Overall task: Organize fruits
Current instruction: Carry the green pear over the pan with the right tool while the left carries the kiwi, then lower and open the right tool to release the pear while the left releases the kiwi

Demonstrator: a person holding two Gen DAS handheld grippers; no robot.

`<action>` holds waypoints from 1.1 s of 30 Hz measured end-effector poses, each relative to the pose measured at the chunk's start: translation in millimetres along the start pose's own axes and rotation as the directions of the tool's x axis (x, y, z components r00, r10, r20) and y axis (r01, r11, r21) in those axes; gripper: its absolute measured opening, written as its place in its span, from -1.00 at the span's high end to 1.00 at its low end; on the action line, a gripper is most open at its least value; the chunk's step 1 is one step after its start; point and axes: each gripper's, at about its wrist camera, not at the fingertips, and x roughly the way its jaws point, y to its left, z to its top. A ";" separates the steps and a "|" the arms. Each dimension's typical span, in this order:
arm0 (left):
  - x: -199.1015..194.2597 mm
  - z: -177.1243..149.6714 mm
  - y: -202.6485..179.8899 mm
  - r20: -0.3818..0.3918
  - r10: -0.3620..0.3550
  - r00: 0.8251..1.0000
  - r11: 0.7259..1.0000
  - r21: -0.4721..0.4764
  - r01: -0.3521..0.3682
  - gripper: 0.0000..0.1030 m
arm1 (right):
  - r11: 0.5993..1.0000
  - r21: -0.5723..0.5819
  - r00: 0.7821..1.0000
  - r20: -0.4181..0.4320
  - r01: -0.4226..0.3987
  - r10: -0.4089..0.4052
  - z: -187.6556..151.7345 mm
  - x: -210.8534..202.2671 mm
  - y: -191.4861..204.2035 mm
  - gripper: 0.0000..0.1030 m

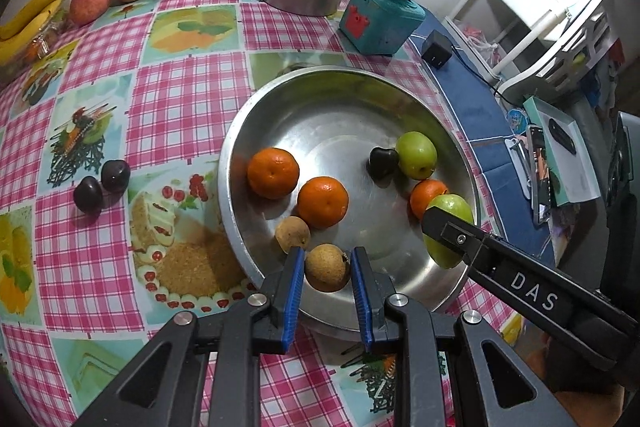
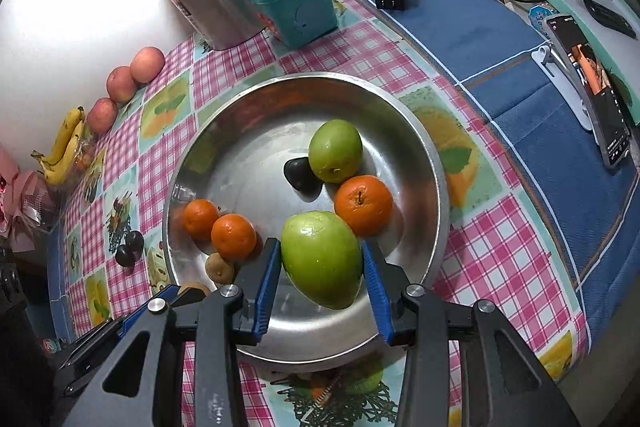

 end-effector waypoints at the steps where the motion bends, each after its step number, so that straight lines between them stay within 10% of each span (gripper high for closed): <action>1: 1.0 0.1 -0.1 -0.001 0.001 1.000 1.000 0.001 -0.001 0.50 | 1.000 0.000 1.000 -0.002 0.001 -0.001 -0.2 0.7 0.1 0.17; 33: 22.1 -2.5 2.1 -0.067 0.010 0.998 1.000 -0.010 -0.010 0.47 | 0.999 -0.028 0.995 -0.087 0.044 -0.046 -5.8 24.3 4.2 0.16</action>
